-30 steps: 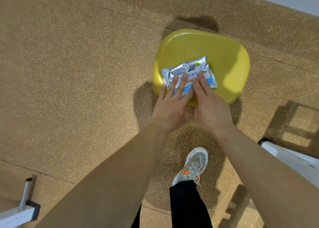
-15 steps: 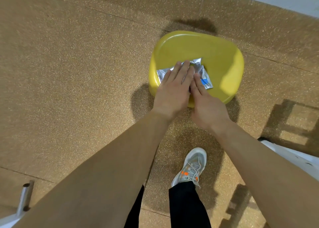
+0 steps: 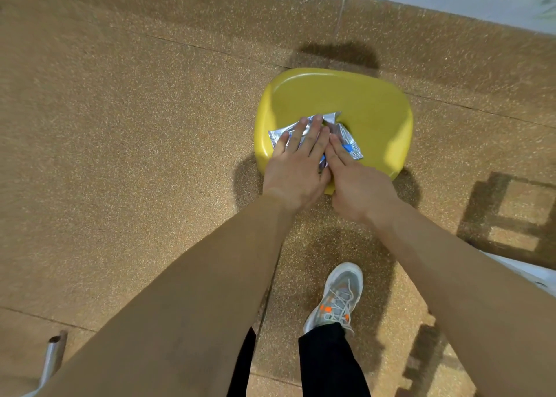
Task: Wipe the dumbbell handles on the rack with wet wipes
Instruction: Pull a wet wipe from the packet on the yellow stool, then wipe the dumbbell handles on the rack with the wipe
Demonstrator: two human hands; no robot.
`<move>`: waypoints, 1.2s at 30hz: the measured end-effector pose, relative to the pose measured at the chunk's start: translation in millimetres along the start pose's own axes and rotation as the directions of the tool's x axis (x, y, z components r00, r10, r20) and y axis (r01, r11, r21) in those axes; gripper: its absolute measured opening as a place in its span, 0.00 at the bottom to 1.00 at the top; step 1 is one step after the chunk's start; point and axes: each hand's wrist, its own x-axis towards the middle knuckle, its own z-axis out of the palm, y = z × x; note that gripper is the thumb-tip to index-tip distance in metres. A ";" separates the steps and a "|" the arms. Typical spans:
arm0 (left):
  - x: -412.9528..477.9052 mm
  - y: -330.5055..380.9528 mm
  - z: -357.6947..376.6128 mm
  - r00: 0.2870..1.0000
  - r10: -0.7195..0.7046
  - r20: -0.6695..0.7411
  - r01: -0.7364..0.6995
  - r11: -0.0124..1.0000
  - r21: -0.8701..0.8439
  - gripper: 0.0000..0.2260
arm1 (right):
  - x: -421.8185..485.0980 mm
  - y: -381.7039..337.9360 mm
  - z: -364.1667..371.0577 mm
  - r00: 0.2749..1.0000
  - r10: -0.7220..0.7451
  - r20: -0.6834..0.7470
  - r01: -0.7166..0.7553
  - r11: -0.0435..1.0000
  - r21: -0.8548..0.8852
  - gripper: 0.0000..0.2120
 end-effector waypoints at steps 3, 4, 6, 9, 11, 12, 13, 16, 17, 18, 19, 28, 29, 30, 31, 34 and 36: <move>0.1 1.1 1.3 1.000 -0.004 -0.006 0.004 0.999 0.040 0.31 | -0.9 -0.5 1.7 1.000 -0.002 0.017 0.003 1.000 -0.014 0.46; -0.7 1.8 0.0 1.000 -0.006 0.003 0.006 0.999 0.051 0.32 | -1.5 -0.4 3.1 1.000 -0.007 0.023 0.007 1.000 -0.013 0.46; -3.1 0.5 -4.1 0.999 0.013 0.039 -0.014 0.999 0.042 0.33 | -3.2 -1.1 4.8 0.999 -0.028 0.026 0.027 1.000 0.012 0.47; -12.9 -5.8 -9.5 0.998 0.058 0.022 -0.054 0.986 -0.156 0.33 | -14.3 -3.9 2.8 0.997 -0.056 -0.060 0.061 0.995 0.083 0.43; -28.1 -8.1 -15.1 0.992 0.045 -0.121 -0.075 0.964 -0.255 0.30 | -27.1 -4.4 -0.9 0.983 0.001 -0.182 0.039 0.975 0.217 0.37; -37.2 -7.0 -17.0 0.981 0.021 -0.194 -0.075 0.958 -0.276 0.29 | -34.1 -3.5 -2.5 0.971 0.062 -0.230 0.018 0.944 0.329 0.33; -46.5 -4.2 -19.7 0.967 -0.023 -0.254 -0.055 0.954 -0.296 0.26 | -40.6 -2.9 -4.5 0.959 0.150 -0.240 -0.019 0.880 0.474 0.29; -76.8 18.5 -47.9 0.968 -0.231 -0.102 0.138 0.823 -0.551 0.16 | -61.6 -4.3 -14.8 0.907 0.420 -0.017 -0.135 0.329 0.935 0.17; -84.7 30.6 -61.6 0.963 -0.253 0.096 0.249 0.687 -0.683 0.13 | -70.3 -6.0 -19.7 0.893 0.445 0.060 -0.122 0.112 0.986 0.13; -92.0 43.5 -75.2 0.934 -0.201 0.294 0.356 0.505 -0.787 0.13 | -79.0 -7.7 -24.6 0.884 0.454 0.112 -0.101 -0.050 0.994 0.12; -98.7 55.2 -85.7 0.894 -0.115 0.432 0.444 0.336 -0.831 0.14 | -88.7 -8.7 -28.9 0.872 0.463 0.157 -0.087 -0.171 0.981 0.13; -139.2 127.6 -143.7 0.898 -0.150 0.414 0.435 0.162 -0.885 0.09 | -176.2 -10.8 -66.6 0.799 0.563 0.212 0.134 -0.509 0.850 0.11; -142.1 135.0 -149.7 0.918 -0.145 0.368 0.393 0.221 -0.893 0.10 | -185.3 -10.1 -72.1 0.788 0.576 0.217 0.168 -0.540 0.825 0.10; -146.0 142.2 -155.7 0.937 -0.126 0.327 0.349 0.270 -0.897 0.11 | -195.1 -9.6 -77.7 0.778 0.589 0.217 0.197 -0.557 0.807 0.10; -150.5 149.9 -162.6 0.953 -0.097 0.287 0.303 0.311 -0.901 0.12 | -205.3 -8.5 -82.4 0.769 0.602 0.215 0.221 -0.566 0.794 0.11; -166.2 175.9 -183.5 0.991 -0.010 0.136 0.124 0.476 -0.871 0.12 | -242.6 -2.8 -94.1 0.761 0.620 0.192 0.298 -0.597 0.745 0.15; -178.3 197.3 -196.3 0.996 0.079 0.045 -0.008 0.568 -0.823 0.10 | -272.5 2.5 -101.9 0.759 0.635 0.144 0.366 -0.599 0.713 0.11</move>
